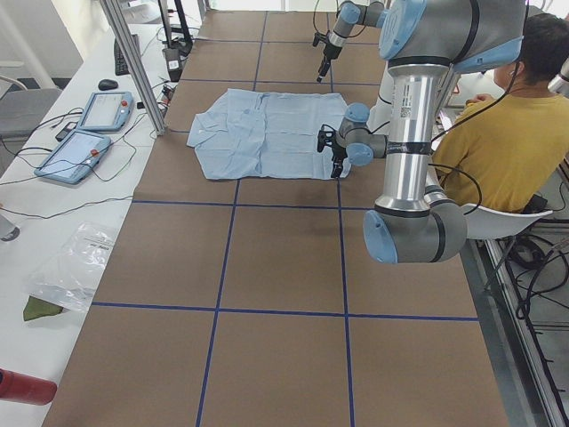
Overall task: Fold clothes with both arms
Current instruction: 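Move both grippers to the shirt hem corners nearest the robot and grasp them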
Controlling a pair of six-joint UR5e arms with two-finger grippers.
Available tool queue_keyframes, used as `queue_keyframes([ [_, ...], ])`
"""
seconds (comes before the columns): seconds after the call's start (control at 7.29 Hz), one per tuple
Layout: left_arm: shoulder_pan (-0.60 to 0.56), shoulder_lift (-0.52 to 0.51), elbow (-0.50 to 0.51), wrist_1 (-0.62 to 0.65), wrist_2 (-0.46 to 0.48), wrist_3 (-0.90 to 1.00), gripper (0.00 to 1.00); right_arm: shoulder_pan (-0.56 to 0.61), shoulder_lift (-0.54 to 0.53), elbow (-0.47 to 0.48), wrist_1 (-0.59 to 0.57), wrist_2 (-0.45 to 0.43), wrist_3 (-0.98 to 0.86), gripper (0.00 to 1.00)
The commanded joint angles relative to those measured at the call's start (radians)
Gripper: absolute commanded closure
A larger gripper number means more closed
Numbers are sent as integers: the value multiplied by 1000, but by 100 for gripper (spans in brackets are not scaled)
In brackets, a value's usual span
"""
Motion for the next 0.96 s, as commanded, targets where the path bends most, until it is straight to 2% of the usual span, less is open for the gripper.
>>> queue_keyframes([
  [0.0, 8, 2, 4, 9, -1, -15, 40, -9, 0, -2, -1, -8, 3, 0],
  [0.55, 9, 4, 2, 23, -2, -23, 52, -14, 0, -3, -1, -12, 3, 0],
  [0.69, 11, 4, 2, 23, -2, -23, 72, -15, -2, -3, -1, -12, 3, 0],
  [0.82, 14, 4, 2, 29, -2, -23, 95, -18, -2, -5, -2, -12, 3, 0],
])
